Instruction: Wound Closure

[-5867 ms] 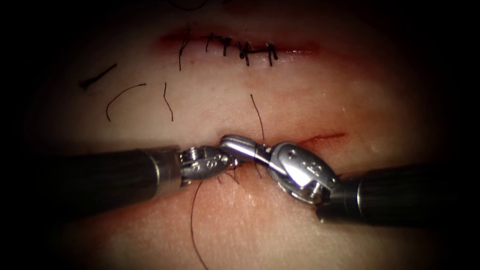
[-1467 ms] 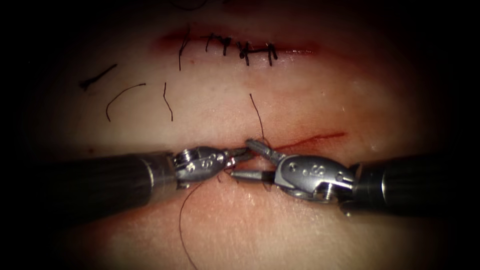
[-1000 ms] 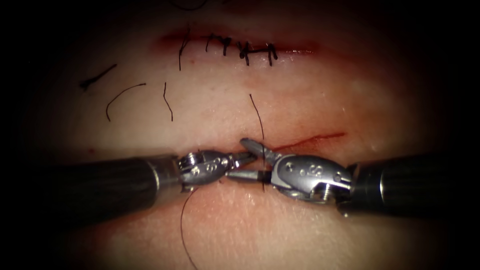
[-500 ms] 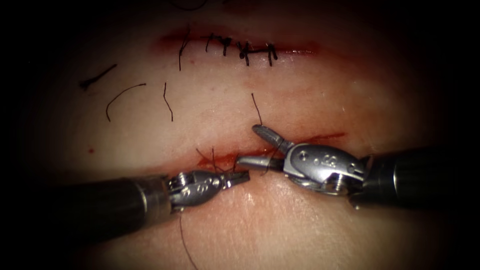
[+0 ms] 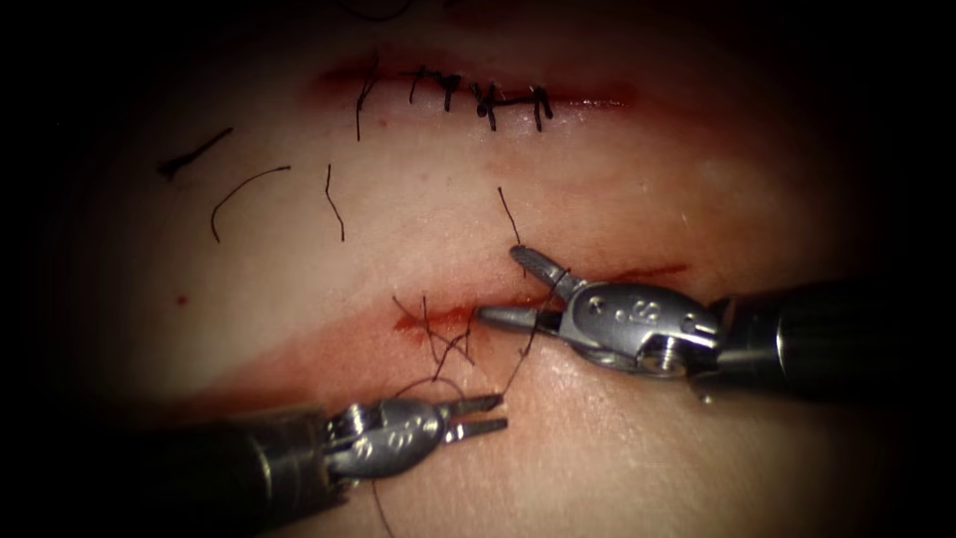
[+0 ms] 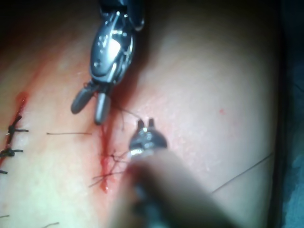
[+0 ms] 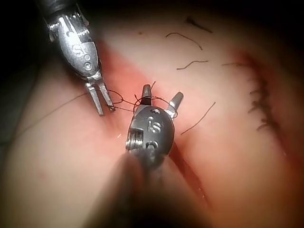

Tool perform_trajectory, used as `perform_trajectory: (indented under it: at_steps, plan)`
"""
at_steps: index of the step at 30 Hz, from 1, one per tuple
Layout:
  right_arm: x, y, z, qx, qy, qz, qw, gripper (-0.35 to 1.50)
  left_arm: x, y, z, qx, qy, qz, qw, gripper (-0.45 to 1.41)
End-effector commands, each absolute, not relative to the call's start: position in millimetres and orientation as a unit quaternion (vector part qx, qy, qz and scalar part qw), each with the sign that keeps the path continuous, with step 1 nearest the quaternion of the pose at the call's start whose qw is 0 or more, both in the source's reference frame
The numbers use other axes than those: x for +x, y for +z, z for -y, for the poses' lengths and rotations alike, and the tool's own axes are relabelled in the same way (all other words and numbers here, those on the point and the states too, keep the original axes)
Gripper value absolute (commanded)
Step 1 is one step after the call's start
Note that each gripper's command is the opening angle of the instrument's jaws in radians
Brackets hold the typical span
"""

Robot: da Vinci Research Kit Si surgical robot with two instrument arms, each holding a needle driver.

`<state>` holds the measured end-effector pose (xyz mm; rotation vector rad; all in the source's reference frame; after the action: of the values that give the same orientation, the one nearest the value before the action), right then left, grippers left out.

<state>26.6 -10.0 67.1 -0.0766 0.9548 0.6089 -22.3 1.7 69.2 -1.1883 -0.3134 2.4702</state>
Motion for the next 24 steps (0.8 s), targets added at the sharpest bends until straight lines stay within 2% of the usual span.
perform_trajectory:
  at_steps: [1,11,24]
  plan:
    - [27.2,67.9,10.5,-0.032,0.283,-0.445,0.849,1.05,-22.8,69.6,-1.2,-0.424,0.878,0.114,0.189,0.20]
    - [27.4,69.5,11.0,-0.019,0.261,-0.417,0.870,1.05,-21.2,67.0,-2.8,-0.422,0.877,0.109,0.201,0.20]
    - [27.5,69.7,11.6,-0.012,0.255,-0.414,0.874,1.05,-25.0,67.5,-2.6,-0.434,0.875,0.110,0.184,0.05]
